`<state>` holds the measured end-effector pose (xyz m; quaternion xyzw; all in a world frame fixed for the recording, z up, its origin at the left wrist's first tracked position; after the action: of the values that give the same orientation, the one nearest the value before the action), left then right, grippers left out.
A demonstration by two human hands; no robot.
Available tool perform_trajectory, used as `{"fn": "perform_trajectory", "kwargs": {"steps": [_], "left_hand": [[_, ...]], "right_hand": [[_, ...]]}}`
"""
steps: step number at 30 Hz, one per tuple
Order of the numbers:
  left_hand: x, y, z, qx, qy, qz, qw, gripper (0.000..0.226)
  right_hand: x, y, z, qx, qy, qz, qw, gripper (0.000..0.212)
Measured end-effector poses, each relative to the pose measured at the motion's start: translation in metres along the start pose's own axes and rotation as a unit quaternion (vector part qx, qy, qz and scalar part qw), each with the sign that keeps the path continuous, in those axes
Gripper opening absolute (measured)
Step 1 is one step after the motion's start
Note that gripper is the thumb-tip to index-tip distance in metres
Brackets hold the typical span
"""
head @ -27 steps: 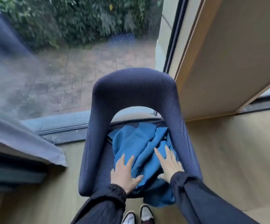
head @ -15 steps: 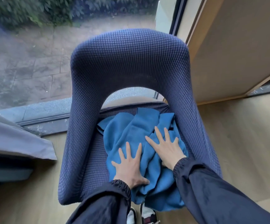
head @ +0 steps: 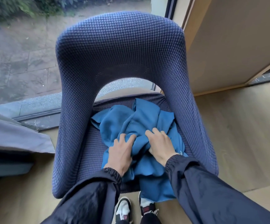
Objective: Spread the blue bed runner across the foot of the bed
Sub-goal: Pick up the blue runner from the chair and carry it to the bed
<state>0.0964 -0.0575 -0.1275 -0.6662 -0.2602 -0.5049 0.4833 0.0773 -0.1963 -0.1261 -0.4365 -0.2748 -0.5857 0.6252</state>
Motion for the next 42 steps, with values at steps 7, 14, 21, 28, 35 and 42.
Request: {"fn": "perform_trajectory", "kwargs": {"steps": [7, 14, 21, 28, 35, 42], "left_hand": [[0.078, -0.016, -0.001, -0.079, 0.022, -0.127, 0.988, 0.063], [0.167, -0.072, -0.022, -0.194, 0.047, -0.201, 0.959, 0.06], [0.233, -0.155, -0.072, -0.327, 0.068, -0.233, 0.914, 0.066], [0.257, -0.266, -0.154, -0.485, 0.091, -0.245, 0.835, 0.067], [0.243, -0.395, -0.243, -0.623, 0.091, -0.25, 0.736, 0.07], [0.203, -0.54, -0.32, -0.717, 0.1, -0.227, 0.651, 0.066]], "right_hand": [[0.065, -0.029, 0.026, -0.002, 0.017, -0.109, 0.994, 0.038], [0.141, -0.104, 0.062, -0.032, 0.049, -0.223, 0.973, 0.033], [0.201, -0.22, 0.086, -0.111, 0.056, -0.32, 0.939, 0.032], [0.228, -0.38, 0.093, -0.206, 0.067, -0.41, 0.886, 0.03], [0.217, -0.55, 0.094, -0.302, 0.066, -0.486, 0.818, 0.039], [0.189, -0.724, 0.108, -0.395, 0.039, -0.538, 0.743, 0.037]]}}
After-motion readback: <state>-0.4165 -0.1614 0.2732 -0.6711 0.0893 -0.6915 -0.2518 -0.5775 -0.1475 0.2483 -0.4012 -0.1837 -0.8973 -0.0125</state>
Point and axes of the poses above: each hand's wrist, its own y-axis towards the middle knuckle, its own x-axis out of the back of the hand, z = x × y, the point moved 5 cm from there along y, towards the middle knuckle, and after that the axes turned 12 degrees about y, right-handed, at the moved point
